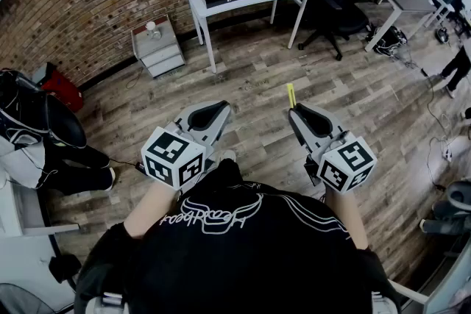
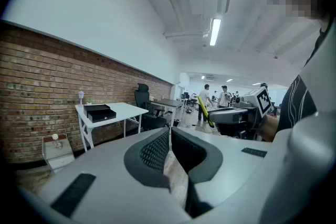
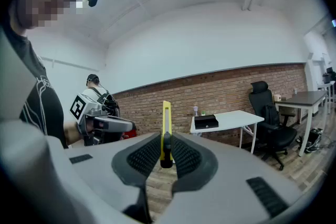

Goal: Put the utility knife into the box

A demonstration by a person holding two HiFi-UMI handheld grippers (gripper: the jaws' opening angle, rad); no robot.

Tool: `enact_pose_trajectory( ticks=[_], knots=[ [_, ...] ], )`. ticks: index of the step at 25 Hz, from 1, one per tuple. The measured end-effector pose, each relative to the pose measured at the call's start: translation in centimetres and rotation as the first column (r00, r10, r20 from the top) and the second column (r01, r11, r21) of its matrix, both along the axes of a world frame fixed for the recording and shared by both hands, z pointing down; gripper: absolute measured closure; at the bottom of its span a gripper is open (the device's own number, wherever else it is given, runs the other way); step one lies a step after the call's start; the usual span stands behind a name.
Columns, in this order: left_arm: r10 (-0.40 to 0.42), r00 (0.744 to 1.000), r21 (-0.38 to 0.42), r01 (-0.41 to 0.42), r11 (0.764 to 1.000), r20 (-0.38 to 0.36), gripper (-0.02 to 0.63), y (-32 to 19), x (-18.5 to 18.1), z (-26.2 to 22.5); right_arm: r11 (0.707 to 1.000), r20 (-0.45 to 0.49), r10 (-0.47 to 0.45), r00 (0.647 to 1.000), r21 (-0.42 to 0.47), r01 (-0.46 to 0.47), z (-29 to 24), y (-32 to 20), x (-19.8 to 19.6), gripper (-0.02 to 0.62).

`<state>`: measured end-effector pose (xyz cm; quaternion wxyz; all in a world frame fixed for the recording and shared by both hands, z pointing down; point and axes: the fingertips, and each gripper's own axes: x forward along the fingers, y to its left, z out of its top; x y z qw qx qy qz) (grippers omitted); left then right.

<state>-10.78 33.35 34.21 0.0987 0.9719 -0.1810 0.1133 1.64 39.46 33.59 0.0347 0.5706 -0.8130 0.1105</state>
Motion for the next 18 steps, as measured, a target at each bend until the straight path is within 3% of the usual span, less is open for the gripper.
enact_pose_trajectory(
  ticks=[8, 18],
  knots=[
    [-0.022, 1.000, -0.032, 0.022, 0.999, -0.008, 0.569, -4.6, 0.0, 1.7, 0.999, -0.007, -0.012, 1.000, -0.030, 0.011, 1.6, -4.4, 0.1, 0.528],
    [-0.004, 1.000, -0.073, 0.004, 0.997, -0.007, 0.568, -14.7, 3.7, 3.4, 0.997, -0.004, 0.012, 1.000, -0.077, -0.012, 3.4, -14.4, 3.5, 0.528]
  ],
)
